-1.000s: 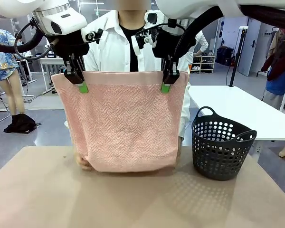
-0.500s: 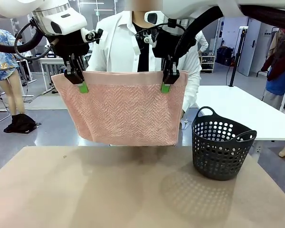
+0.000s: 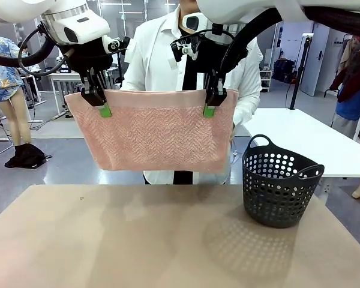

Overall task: Fold the towel.
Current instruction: Release the end of the 100 cm Hotel Towel you were holding.

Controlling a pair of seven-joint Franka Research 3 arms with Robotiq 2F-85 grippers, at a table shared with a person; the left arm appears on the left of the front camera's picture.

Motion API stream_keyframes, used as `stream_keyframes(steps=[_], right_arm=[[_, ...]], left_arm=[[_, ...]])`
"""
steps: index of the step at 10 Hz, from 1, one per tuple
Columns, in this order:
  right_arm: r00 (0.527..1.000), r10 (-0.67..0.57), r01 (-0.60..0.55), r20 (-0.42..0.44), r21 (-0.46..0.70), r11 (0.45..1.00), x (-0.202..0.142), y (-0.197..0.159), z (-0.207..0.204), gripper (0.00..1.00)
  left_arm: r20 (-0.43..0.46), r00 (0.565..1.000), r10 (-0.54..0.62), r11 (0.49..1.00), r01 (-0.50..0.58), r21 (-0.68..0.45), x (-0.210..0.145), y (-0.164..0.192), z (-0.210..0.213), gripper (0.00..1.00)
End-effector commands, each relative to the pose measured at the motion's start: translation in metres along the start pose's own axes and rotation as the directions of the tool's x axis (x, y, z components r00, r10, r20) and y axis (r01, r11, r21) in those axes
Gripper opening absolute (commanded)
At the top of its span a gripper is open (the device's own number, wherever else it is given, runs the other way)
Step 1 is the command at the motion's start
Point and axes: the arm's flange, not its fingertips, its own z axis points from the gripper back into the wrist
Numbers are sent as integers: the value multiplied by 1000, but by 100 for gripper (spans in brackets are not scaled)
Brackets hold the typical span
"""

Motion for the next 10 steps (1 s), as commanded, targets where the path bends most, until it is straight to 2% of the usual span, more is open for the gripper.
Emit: stream_keyframes(steps=[1,10], right_arm=[[1000,8,-8,-6,-6,1000,-1,-1,1,0],[1000,8,-8,-6,-6,1000,-1,-1,1,0]], left_arm=[[2,1000,-4,1000,4,4,-1,1,2,0],[2,1000,-4,1000,4,4,-1,1,2,0]])
